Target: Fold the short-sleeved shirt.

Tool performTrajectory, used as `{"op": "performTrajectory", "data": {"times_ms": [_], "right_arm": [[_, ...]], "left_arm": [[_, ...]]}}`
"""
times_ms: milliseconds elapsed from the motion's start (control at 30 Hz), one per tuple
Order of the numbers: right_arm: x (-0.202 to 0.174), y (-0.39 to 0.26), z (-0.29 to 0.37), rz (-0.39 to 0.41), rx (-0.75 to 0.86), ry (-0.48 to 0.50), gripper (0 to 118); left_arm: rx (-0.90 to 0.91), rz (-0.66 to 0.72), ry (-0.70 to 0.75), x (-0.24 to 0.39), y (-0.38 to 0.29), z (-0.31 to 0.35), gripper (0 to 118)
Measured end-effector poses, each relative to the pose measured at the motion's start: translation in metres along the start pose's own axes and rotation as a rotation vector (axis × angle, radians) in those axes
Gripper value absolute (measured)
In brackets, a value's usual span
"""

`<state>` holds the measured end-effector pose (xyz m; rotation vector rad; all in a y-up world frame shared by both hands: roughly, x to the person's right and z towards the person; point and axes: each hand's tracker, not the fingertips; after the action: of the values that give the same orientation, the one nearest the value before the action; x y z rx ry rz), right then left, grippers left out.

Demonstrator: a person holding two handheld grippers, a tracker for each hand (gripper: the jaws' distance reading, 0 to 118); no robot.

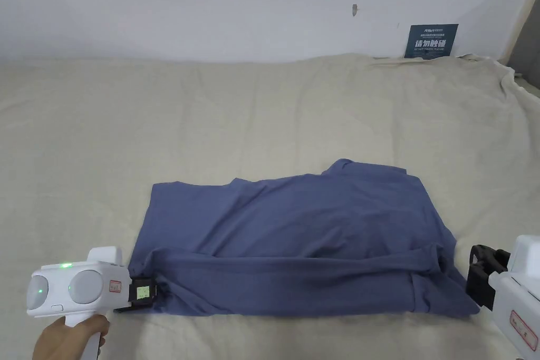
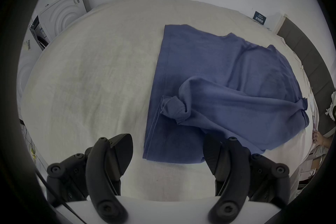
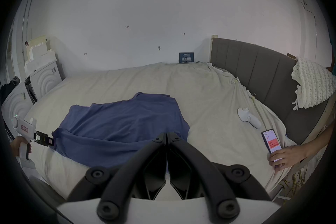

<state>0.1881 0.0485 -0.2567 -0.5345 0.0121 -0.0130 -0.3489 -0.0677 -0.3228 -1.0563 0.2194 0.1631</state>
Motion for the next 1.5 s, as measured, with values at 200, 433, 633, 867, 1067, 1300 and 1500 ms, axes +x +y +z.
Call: {"op": "performTrajectory", "data": {"times_ms": [200,433,633,867,1067,1300,1500], "right_arm": [[0.007,-0.007,-0.012,-0.016,-0.042,-0.013,0],[0.033,-0.025,-0.044,-0.089,-0.164,-0.03,0],[0.051,-0.044,-0.102,-0.108,-0.34,-0.037,47],[0.046,-0.063,-0.156,-0.1,-0.463,-0.034,100],[0.03,-0.071,-0.161,-0.073,-0.502,-0.004,51],[0.039,-0.061,-0.118,-0.144,-0.387,0.033,6],[0.048,-0.056,-0.047,-0.152,-0.33,0.055,6]], "left_arm": [[-0.06,-0.036,0.026,0.011,-0.01,-0.015,69],[-0.027,-0.021,-0.035,0.007,-0.007,-0.001,4],[0.05,0.009,-0.093,0.005,-0.007,0.033,3],[0.076,0.029,-0.126,0.002,-0.005,0.045,3],[0.067,0.034,-0.123,0.002,-0.011,0.043,3],[0.067,0.067,-0.141,-0.01,-0.017,0.044,3],[0.075,0.115,-0.173,-0.032,-0.034,0.064,3]]}}
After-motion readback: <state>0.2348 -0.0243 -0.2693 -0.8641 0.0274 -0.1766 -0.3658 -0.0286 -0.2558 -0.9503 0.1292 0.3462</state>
